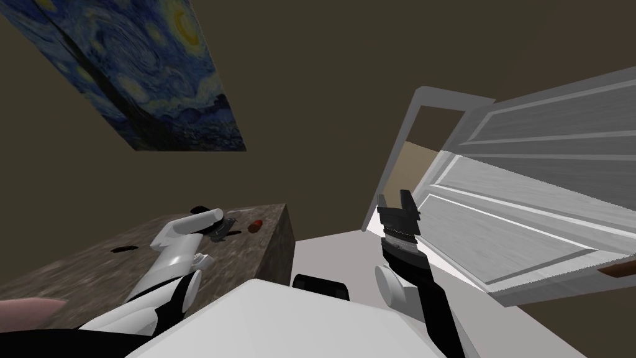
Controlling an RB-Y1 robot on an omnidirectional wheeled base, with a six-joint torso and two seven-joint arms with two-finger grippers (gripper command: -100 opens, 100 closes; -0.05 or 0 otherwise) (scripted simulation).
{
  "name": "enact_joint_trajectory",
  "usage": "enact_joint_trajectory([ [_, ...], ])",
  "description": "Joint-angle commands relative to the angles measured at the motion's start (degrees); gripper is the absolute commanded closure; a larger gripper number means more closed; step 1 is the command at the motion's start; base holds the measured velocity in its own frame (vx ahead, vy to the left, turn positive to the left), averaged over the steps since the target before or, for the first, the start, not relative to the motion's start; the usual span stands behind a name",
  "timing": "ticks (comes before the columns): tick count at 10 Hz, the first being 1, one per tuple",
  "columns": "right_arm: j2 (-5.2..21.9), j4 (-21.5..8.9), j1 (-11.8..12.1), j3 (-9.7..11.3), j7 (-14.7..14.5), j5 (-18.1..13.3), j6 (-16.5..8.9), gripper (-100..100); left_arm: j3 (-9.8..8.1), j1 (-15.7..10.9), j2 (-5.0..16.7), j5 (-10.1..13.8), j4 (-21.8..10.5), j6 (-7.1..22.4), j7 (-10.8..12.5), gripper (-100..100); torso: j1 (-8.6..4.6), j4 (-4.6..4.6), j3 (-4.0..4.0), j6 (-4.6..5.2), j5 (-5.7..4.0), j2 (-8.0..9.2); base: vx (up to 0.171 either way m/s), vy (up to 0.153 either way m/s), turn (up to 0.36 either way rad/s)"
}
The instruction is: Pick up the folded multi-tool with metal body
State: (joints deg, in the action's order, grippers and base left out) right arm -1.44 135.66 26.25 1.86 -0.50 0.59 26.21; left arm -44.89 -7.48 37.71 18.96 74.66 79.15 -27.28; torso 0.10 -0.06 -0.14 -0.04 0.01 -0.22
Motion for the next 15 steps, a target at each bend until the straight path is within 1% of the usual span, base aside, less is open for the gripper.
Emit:
enact_joint_trajectory([
  [1, 0.0, 0.0, 0.0, 0.0, 0.0, 0.0, 0.0, 0, -0.38, -0.2, 0.3, 0.3, -0.7, 1.9, -0.5, -100, 0.0, 0.0, 0.0, 0.0, 0.0, 0.0, 0.066, 0.01, -0.001],
  [2, 0.0, 0.0, 0.0, 0.0, 0.0, 0.0, 0.0, 0, -1.02, -0.5, 0.6, 0.8, -2.0, 4.0, -1.3, -100, -0.02, 0.0, 0.02, 0.0, 0.0, 0.05, 0.057, 0.013, 0.002],
  [5, 0.0, 0.0, 0.0, 0.0, 0.0, 0.0, 0.0, 0, -2.34, -1.1, 1.1, 1.8, -4.6, 8.4, -2.9, -100, 0.07, 0.0, 0.0, -0.01, 0.01, 0.0, 0.079, 0.031, 0.006],
  [6, 0.0, 0.0, 0.0, 0.0, 0.0, 0.0, 0.0, 0, -2.57, -1.2, 1.2, 2.0, -5.1, 9.1, -3.2, -100, 0.05, 0.0, 0.01, -0.01, 0.02, 0.03, 0.048, 0.022, 0.008],
  [7, 0.0, 0.0, 0.0, 0.0, 0.0, 0.0, 0.0, 0, -2.41, -1.0, 1.0, 1.9, -4.4, 8.6, -2.9, -100, 0.03, 0.01, 0.05, 0.0, 0.01, 0.1, 0.018, 0.01, 0.0],
  [8, 0.0, 0.0, 0.0, 0.0, 0.0, 0.0, 0.0, 0, -2.43, -1.0, 1.1, 1.9, -4.4, 8.9, -3.0, 0, -0.02, 0.04, 0.11, 0.0, 0.0, 0.2, 0.0, 0.0, 0.0],
  [9, 0.0, 0.0, 0.0, 0.0, 0.0, 0.0, 0.0, 0, -1.67, -1.0, 0.4, 1.7, -5.4, 7.2, -2.6, -100, -0.06, 0.06, 0.15, 0.0, -0.01, 0.27, 0.001, 0.017, -0.01],
  [11, 0.0, 0.0, 0.0, 0.0, 0.0, 0.0, 0.0, 0, -0.92, -1.0, -0.2, 1.4, -6.4, 5.6, -2.2, -100, 0.04, 0.07, 0.18, 0.0, 0.01, 0.32, -0.003, 0.034, -0.011],
  [12, 0.0, 0.0, 0.0, 0.0, 0.0, 0.0, 0.0, 0, -1.1, -1.2, 0.1, 1.5, -6.2, 6.2, -2.3, -100, 0.06, 0.07, 0.18, 0.0, 0.02, 0.32, -0.001, 0.015, -0.005],
  [13, 0.0, 0.0, 0.0, 0.0, 0.0, 0.0, 0.0, 0, -1.04, -1.2, 0.0, 1.4, -6.3, 5.9, -2.3, 100, 0.0, 0.07, 0.18, -0.01, 0.0, 0.33, 0.0, 0.0, 0.0],
  [15, 0.0, 0.0, 0.0, 0.0, 0.0, 0.0, 0.0, 0, -1.03, -1.2, 0.0, 1.4, -6.3, 6.0, -2.3, 100, -0.03, 0.07, 0.17, 0.02, 0.0, 0.29, 0.0, 0.0, 0.0],
])
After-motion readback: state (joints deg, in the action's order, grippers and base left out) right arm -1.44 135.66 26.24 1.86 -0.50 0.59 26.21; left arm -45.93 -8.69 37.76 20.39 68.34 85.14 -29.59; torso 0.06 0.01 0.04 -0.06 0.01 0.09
